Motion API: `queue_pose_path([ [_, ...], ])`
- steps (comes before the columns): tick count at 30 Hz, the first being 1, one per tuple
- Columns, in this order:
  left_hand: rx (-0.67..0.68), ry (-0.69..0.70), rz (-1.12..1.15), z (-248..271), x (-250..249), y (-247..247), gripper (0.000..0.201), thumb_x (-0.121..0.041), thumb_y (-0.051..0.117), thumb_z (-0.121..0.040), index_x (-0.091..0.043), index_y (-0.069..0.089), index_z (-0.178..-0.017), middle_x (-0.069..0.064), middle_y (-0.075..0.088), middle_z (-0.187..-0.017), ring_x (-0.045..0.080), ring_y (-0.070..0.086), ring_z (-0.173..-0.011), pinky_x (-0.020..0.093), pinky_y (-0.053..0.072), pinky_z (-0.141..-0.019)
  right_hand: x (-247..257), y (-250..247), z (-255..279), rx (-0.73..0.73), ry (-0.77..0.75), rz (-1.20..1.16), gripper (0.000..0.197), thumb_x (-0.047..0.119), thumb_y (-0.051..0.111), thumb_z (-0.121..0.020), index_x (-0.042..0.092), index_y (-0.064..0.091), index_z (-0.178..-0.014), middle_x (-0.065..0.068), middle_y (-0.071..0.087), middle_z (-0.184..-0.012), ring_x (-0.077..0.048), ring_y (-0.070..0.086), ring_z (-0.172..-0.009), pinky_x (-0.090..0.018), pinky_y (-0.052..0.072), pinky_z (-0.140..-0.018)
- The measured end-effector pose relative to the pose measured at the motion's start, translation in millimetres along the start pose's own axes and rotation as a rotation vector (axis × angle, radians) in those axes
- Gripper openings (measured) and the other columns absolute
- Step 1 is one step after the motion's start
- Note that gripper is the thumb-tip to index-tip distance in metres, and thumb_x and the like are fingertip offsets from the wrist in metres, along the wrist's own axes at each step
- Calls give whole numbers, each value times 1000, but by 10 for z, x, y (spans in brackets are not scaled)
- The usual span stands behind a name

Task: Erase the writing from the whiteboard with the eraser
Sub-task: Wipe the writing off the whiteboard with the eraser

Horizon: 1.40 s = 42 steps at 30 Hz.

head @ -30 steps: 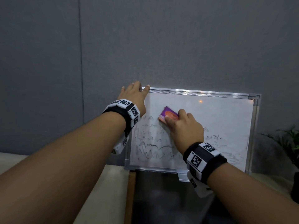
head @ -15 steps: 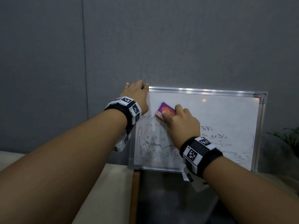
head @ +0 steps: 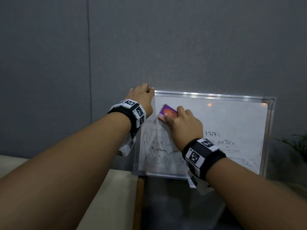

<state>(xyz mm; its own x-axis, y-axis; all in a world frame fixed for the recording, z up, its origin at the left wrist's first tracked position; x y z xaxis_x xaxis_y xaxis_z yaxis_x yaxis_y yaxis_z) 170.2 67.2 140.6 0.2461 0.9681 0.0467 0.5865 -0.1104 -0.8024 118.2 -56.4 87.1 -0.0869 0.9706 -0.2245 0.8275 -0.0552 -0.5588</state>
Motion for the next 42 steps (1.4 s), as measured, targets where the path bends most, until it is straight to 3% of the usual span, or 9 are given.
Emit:
queue_pose_path([
  [6, 3, -19, 14, 10, 18, -1, 76, -8, 52, -77, -16, 28, -149, 5, 35, -133, 28, 35, -125, 46, 24, -114, 271, 162, 193, 67, -105, -7, 32, 19, 78, -65, 25, 68, -95, -6, 50, -90, -26, 52, -72, -29, 28, -49],
  [11, 6, -20, 17, 12, 13, 3, 75, -7, 50, -78, -15, 27, -149, 5, 34, -135, 29, 34, -126, 47, 24, -114, 58, 49, 114, 15, -39, 3, 28, 20, 81, -63, 26, 70, -88, -5, 49, -84, -25, 50, -67, -28, 24, -48],
  [15, 2, -19, 7, 25, -4, -12, 75, -10, 52, -80, -15, 26, -150, 6, 34, -135, 29, 34, -126, 47, 25, -113, 182, 41, 24, 5, -28, -21, 27, 22, 81, -62, 27, 69, -85, -4, 50, -86, -24, 50, -68, -27, 23, -48],
  [18, -1, -18, 2, 25, -5, -16, 75, -11, 53, -79, -15, 26, -150, 5, 34, -135, 29, 35, -125, 46, 26, -113, 342, 98, 95, 28, -78, -45, 33, 17, 80, -61, 25, 69, -91, -5, 51, -87, -25, 52, -70, -29, 25, -48],
  [21, -10, -20, -4, 11, 12, -2, 76, -8, 52, -78, -15, 27, -149, 5, 35, -134, 29, 36, -124, 47, 27, -112, 338, 160, 180, 66, -109, -19, 33, 17, 76, -68, 24, 66, -99, -6, 50, -91, -26, 51, -75, -30, 28, -51],
  [29, -17, -5, -12, 2, 4, 7, 75, -18, 55, -80, -13, 27, -149, 7, 35, -136, 30, 35, -126, 47, 27, -111, 315, 27, -36, 58, -49, -24, 22, 25, 78, -69, 28, 69, -89, -3, 50, -87, -23, 51, -71, -29, 23, -49],
  [35, -24, -10, -8, -1, 22, 21, 75, -9, 52, -77, -15, 28, -148, 5, 35, -135, 28, 36, -126, 47, 26, -113, 500, 173, 186, 147, -174, -27, 31, 18, 60, -84, 25, 60, -115, -5, 46, -107, -26, 48, -93, -33, 30, -58],
  [37, -29, -6, 2, -4, 28, 27, 74, -9, 51, -78, -14, 29, -148, 5, 35, -135, 29, 35, -125, 48, 26, -113, 390, 127, 182, 135, -161, -9, 29, 19, 61, -84, 24, 60, -112, -5, 46, -104, -26, 49, -90, -33, 31, -58],
  [42, -18, 6, 10, 4, 5, 7, 74, -14, 53, -80, -13, 27, -149, 6, 35, -137, 29, 35, -126, 47, 26, -112, 246, 26, -2, 64, -70, -7, 26, 20, 79, -66, 25, 68, -89, -4, 50, -87, -25, 51, -71, -29, 25, -49],
])
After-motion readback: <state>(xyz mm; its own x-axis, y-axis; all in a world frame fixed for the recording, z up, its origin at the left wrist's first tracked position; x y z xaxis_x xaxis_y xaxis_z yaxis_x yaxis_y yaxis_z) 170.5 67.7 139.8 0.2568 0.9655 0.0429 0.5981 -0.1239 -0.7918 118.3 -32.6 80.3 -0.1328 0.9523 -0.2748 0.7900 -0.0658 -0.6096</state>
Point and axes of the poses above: each hand's wrist, its own z-axis away from the middle knuckle, its own y-axis out of the palm, x = y × z, the point moved 9 cm from there along -z, towards the middle knuckle
